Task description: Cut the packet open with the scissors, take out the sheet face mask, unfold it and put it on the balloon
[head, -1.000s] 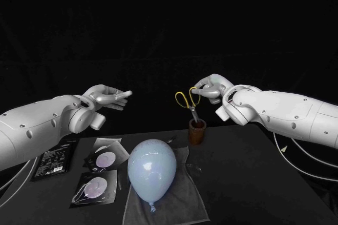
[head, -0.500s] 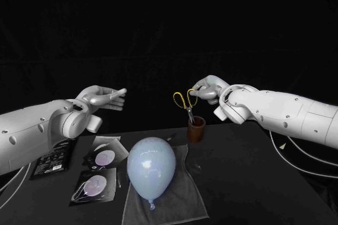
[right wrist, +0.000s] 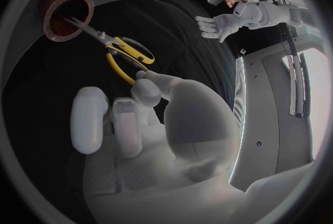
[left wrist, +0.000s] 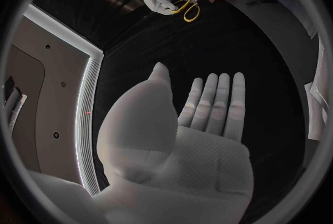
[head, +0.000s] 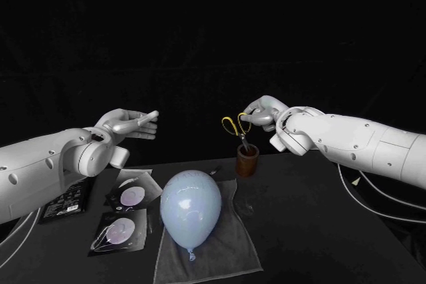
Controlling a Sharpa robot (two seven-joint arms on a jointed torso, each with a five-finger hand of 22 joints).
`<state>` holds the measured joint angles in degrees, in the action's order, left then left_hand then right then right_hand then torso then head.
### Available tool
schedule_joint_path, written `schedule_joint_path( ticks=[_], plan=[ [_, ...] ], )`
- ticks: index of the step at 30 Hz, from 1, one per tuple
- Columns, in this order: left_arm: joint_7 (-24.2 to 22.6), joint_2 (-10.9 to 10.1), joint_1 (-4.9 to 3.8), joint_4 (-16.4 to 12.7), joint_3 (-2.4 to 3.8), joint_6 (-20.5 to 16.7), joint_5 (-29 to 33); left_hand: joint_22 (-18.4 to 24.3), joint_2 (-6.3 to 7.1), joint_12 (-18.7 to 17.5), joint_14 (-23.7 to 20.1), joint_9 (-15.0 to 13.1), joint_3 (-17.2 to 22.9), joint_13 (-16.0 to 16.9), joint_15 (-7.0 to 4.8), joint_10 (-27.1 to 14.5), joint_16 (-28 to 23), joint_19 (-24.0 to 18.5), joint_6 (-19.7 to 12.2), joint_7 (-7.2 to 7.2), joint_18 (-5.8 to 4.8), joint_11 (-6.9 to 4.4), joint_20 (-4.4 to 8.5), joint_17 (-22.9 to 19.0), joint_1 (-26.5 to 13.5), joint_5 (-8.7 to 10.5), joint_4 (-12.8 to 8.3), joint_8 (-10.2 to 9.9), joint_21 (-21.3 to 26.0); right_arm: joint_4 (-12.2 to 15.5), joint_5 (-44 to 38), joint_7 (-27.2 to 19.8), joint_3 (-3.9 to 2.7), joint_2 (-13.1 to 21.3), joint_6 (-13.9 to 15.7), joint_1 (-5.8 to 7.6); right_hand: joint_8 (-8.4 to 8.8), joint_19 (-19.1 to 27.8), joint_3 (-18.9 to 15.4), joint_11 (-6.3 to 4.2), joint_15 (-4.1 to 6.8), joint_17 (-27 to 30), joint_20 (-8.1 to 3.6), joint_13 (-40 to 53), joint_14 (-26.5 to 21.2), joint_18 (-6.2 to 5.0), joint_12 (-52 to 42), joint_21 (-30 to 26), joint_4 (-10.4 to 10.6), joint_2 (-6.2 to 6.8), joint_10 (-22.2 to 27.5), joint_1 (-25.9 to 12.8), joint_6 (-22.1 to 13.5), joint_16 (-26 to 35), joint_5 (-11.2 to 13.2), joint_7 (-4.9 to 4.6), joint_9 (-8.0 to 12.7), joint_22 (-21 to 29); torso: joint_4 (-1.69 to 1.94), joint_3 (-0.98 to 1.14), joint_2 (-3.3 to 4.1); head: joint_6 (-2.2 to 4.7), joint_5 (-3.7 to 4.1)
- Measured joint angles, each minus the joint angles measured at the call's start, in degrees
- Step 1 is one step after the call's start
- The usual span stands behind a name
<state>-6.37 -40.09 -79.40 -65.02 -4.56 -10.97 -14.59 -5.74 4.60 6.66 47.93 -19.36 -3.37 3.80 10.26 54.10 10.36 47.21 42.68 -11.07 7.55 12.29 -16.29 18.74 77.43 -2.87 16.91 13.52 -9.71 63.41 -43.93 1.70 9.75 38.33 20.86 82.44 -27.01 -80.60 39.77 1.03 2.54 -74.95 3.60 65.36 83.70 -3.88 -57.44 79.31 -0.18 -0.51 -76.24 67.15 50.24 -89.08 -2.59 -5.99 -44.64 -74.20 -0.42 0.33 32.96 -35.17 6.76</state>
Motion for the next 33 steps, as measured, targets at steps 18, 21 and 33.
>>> schedule_joint_path(
  ticks=[18,21,33],
  plan=[
    [-0.2,-0.3,0.33,-0.8,0.01,-0.1,0.5,0.0,-0.23,0.0,0.0,0.0,0.0,0.0,0.00,0.0,0.0,0.0,0.2,-0.20,0.88,0.00,0.01,-0.1,0.2,0.00,0.0,0.0,0.0,-3.2,-0.2,-0.1,0.00,-1.9,-0.4,-1.60,0.05,0.0,0.2,0.00,0.14,0.0,0.00,-0.3,0.1,0.00,0.0,0.0,-0.2,0.44,0.0,-0.4,-0.1,-0.2,0.1,0.08,-0.3,0.0,-0.03,-0.02,-0.08,-0.41,0.10],
    [-0.2,-0.3,0.39,-0.9,0.01,-0.1,0.6,0.0,-0.23,0.0,0.0,0.0,0.0,0.0,0.01,0.0,0.0,0.0,0.2,-0.20,0.87,0.00,0.01,-0.1,0.2,0.00,0.0,0.0,0.0,-3.8,-0.2,-0.2,0.00,-2.3,-0.6,-1.97,0.10,0.1,0.2,-0.03,0.14,0.0,-0.11,-0.4,0.1,0.00,0.5,0.0,-0.2,0.43,0.0,-0.4,-0.1,-0.2,0.2,0.08,-0.3,0.1,-0.02,-0.03,-0.07,-0.47,0.15],
    [-0.3,-0.5,0.83,-1.3,0.01,0.0,0.6,0.0,-0.23,0.0,0.0,0.0,0.0,0.0,0.01,0.0,0.0,0.0,0.2,-0.20,0.86,0.00,0.01,-0.1,0.2,0.00,0.0,0.0,0.0,-5.2,0.2,-0.4,0.11,-3.4,-1.0,-3.28,0.44,0.2,0.3,-0.10,0.13,0.0,-0.20,-7.5,0.1,0.00,9.7,0.0,-0.3,0.42,3.0,-0.4,-0.2,-0.1,-0.1,0.21,-0.3,0.1,-0.02,-0.06,-0.07,-0.84,0.20]
  ],
)
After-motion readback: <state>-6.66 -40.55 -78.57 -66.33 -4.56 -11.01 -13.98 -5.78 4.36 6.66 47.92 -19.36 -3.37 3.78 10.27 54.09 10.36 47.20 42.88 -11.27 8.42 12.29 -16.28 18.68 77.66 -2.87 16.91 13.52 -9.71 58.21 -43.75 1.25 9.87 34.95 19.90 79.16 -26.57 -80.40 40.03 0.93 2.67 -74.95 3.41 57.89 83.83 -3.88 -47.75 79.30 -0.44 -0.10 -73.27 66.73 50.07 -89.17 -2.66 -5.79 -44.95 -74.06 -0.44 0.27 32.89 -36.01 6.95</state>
